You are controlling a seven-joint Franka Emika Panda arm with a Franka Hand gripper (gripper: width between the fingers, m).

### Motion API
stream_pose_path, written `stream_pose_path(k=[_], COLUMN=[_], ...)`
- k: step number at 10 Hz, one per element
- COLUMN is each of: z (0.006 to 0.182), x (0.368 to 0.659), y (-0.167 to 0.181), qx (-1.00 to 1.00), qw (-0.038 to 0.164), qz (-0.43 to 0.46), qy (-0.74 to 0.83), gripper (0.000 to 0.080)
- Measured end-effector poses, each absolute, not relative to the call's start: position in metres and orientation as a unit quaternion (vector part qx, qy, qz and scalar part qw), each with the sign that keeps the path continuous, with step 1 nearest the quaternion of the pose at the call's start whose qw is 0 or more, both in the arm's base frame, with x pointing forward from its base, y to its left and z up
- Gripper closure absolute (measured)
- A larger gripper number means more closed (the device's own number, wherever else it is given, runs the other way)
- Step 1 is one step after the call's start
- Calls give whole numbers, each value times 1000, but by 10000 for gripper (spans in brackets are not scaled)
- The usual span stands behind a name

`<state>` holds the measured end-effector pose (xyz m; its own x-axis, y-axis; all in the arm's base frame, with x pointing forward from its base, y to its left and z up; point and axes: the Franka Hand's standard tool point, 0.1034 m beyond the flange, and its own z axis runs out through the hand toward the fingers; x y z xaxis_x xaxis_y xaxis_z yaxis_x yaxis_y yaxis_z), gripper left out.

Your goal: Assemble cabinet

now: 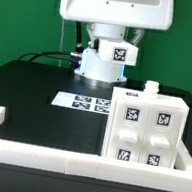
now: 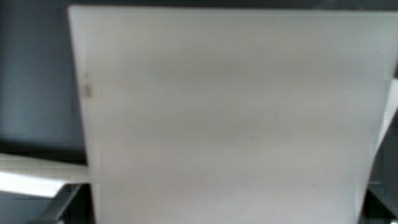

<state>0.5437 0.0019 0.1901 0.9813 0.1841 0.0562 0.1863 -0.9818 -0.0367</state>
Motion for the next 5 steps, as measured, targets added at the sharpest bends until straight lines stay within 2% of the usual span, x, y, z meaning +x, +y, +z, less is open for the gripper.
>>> stream_pose_path(k=[2,3,5], z=[194,186,184], x=[575,590,589], y=[27,35,34], qx=[-995,-994,-994], qw=[27,30,30], qz=[-23,-26,-24], qy=[-92,-100,-99], gripper=[239,239,239])
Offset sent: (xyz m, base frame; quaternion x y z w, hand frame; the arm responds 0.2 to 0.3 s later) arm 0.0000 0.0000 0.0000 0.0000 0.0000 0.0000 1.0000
